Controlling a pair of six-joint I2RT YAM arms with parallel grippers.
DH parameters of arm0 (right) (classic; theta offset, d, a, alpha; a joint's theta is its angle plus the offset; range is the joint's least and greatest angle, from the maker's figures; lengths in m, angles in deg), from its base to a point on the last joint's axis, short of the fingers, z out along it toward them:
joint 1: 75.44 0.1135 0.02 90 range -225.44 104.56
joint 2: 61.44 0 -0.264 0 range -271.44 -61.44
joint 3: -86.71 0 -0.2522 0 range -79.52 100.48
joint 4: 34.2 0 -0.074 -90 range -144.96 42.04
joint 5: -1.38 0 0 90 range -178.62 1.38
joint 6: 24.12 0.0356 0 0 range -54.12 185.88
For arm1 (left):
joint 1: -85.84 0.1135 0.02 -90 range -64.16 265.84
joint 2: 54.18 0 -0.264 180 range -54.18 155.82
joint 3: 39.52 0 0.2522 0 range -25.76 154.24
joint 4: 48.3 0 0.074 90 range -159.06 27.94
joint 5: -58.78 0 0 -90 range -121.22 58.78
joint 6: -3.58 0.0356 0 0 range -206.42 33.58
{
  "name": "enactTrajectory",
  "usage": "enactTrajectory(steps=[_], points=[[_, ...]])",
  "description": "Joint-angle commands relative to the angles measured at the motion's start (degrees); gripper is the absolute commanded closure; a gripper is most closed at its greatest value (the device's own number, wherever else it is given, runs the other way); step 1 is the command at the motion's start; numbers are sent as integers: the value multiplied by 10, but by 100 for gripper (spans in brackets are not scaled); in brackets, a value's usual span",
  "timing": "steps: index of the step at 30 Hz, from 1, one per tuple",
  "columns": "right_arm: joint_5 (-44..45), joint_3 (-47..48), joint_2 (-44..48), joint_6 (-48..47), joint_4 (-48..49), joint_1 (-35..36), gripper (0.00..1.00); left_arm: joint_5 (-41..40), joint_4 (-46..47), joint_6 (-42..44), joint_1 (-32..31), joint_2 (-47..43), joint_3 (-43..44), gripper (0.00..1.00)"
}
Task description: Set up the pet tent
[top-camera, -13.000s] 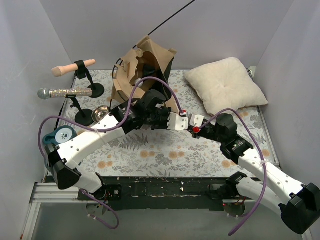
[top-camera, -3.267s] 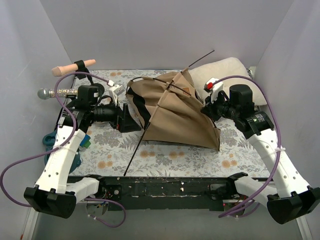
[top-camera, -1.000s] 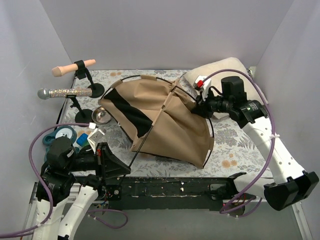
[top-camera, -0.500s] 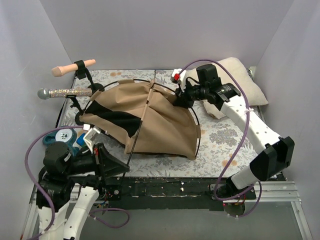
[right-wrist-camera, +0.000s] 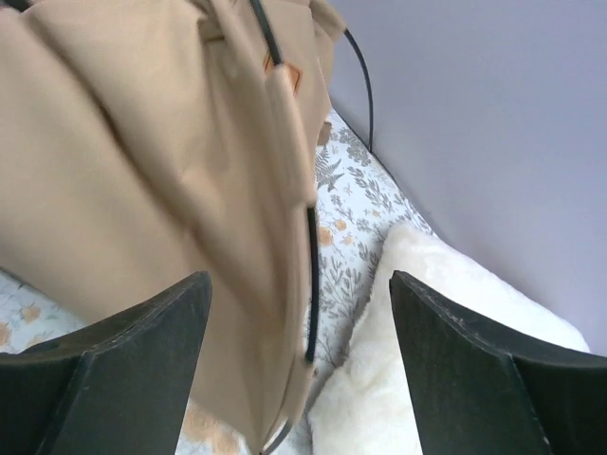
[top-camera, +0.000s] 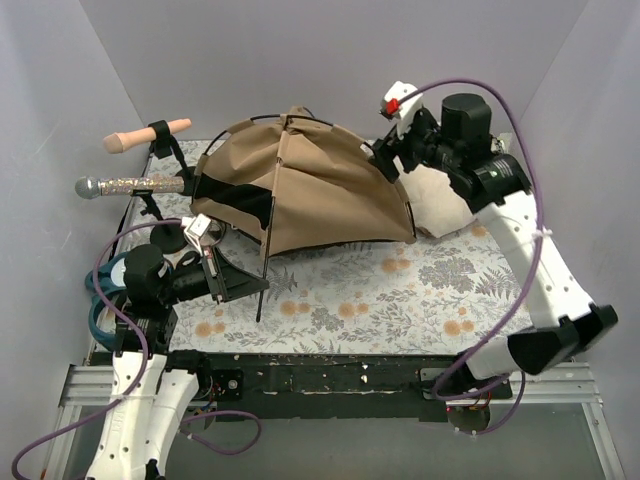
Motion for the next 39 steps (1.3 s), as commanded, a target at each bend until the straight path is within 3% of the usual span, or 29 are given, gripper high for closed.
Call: enactTrajectory(steps=[1,5,8,16,22,25,29,33,39], points=[[13,-61,111,27,-10,4,18,-25,142,-29,5,-3,-12,100],[-77,-177,206,56,-32,4,27,-44,252,-61,4,3,-32,100],[-85,-244,244,56,-36,4,29,-64,339,-61,-11,26,-45,100],[-63,-348,289,33,71,18,30,-194,400,-21,-143,123,-13,100],[-64,-389,323,-27,119,32,27,-254,423,-32,-194,171,24,100],[-51,-448,366,-44,194,34,27,-311,439,-47,-234,206,46,100],[-43,-544,410,-53,366,37,28,-391,452,-4,-293,269,82,100],[-35,-627,406,-55,532,54,28,-399,500,18,-316,322,92,100],[-32,-654,341,-92,704,103,28,-374,537,28,-327,361,130,100]])
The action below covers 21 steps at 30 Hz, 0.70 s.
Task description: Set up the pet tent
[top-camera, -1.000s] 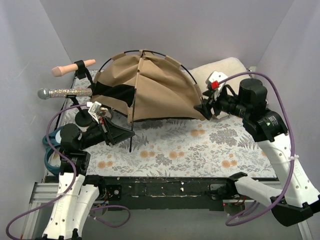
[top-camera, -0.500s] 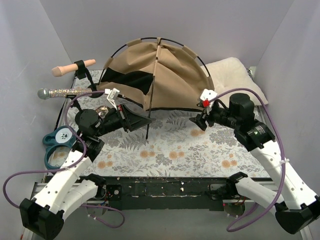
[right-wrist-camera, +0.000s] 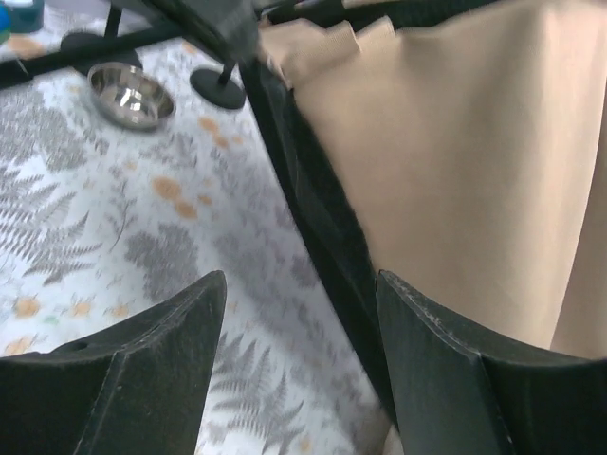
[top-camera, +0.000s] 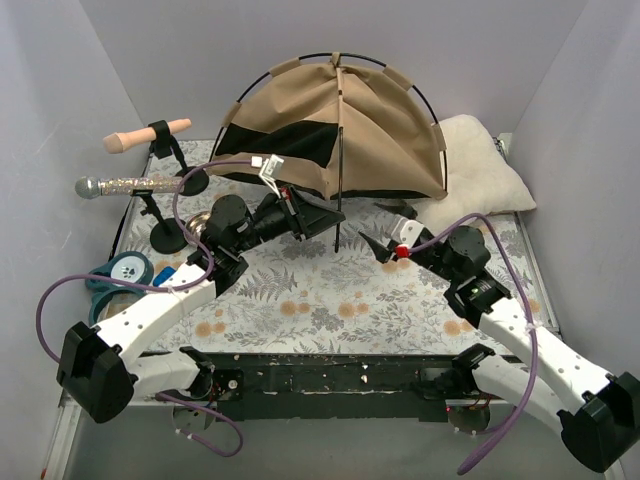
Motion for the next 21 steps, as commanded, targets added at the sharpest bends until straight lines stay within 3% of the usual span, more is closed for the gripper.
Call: enactTrajectory(steps=[1,9,16,19,21], points=[[-6,-6,-37,-48,223,38,28,-20,56,35,-4,7,51,100],[19,2,-165,-123,437,90,27,46,34,54,-7,-3,62,100],[37,37,-206,-131,481,114,29,74,43,67,-8,-14,46,100],[53,40,-219,-144,490,120,35,76,35,71,-8,-13,50,100],[71,42,-230,-157,501,120,49,74,23,76,-8,-15,51,100]])
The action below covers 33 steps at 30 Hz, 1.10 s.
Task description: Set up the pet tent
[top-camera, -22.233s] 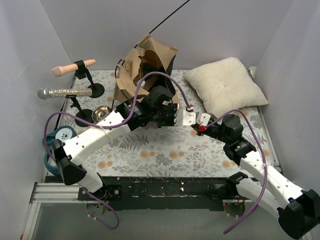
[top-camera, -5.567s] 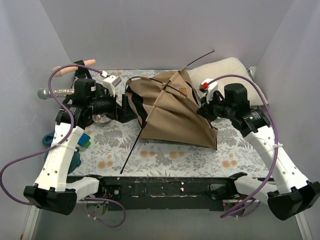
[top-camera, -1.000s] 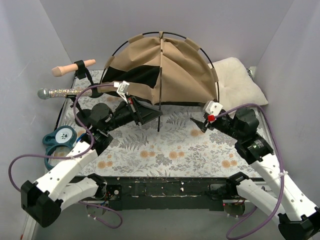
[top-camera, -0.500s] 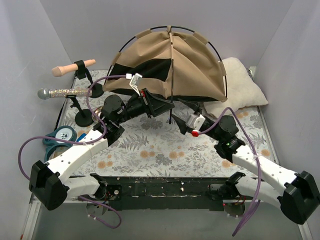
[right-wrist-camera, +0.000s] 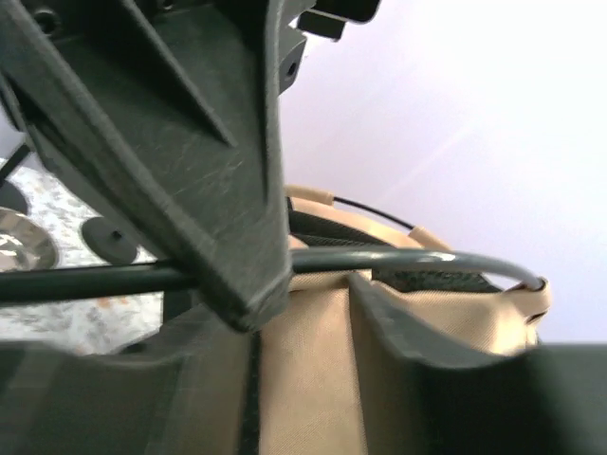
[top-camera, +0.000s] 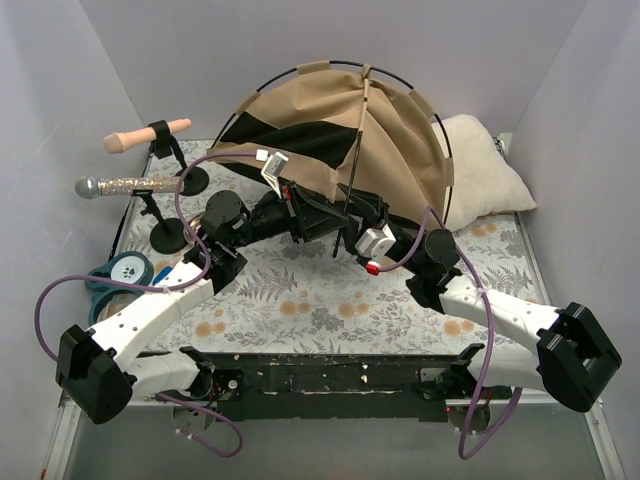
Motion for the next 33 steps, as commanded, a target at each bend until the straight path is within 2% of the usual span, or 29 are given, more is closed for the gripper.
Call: enactTrajectory(steps=[1,2,3,4,5,11,20,25,33], points=[[45,30,-18,-33,70,4,60,-7,10,49,2,-24,8,100],[52,31,-19,-38,66,4,75,-8,7,52,1,-25,10,100],[59,31,-18,-38,63,4,86,-12,2,54,1,-26,12,100],[60,31,-15,-38,54,4,95,-17,-1,55,1,-28,13,100],[59,31,-10,-36,43,5,99,-20,-2,56,2,-27,14,100],[27,4,27,-48,4,4,99,-56,-2,95,2,-30,17,100],[-40,-60,134,-114,-121,7,99,-114,-21,194,10,-1,67,100],[-71,-72,172,-139,-194,9,99,-109,-27,183,12,33,100,100],[-123,-80,207,-160,-271,16,99,-107,38,140,11,76,108,100]])
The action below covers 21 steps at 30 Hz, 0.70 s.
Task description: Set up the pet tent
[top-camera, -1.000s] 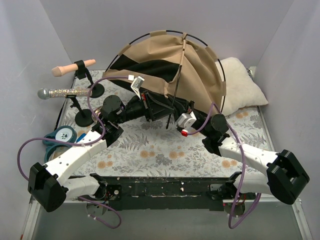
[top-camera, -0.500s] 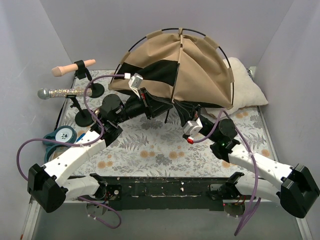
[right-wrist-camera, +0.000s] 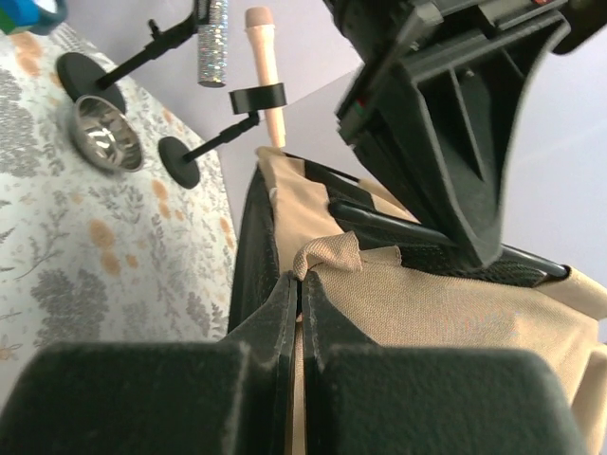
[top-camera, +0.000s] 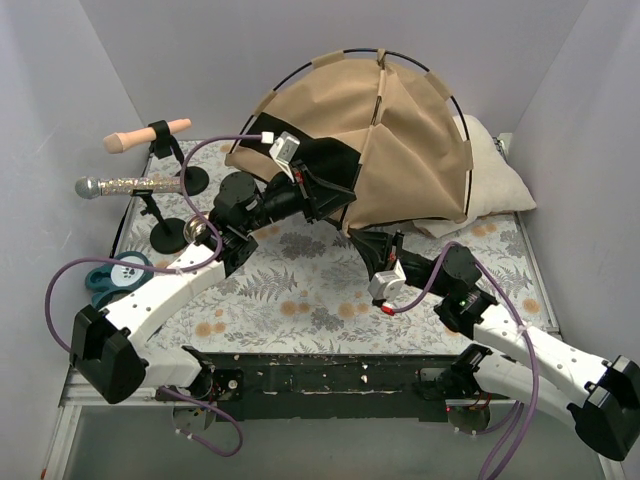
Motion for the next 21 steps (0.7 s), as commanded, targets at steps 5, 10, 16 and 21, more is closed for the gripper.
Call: enactTrajectory(steps=[5,10,16,21], points=[[-49,-6,33,-16,-55,19,99,-62,90,-13,12,29,39,100],[-49,-6,36,-14,-55,22,99,-70,96,-24,11,40,40,100],[-36,-2,29,2,-35,25,99,-63,94,-33,8,47,34,100],[-7,5,24,25,-18,24,99,-55,89,-35,5,44,19,100]])
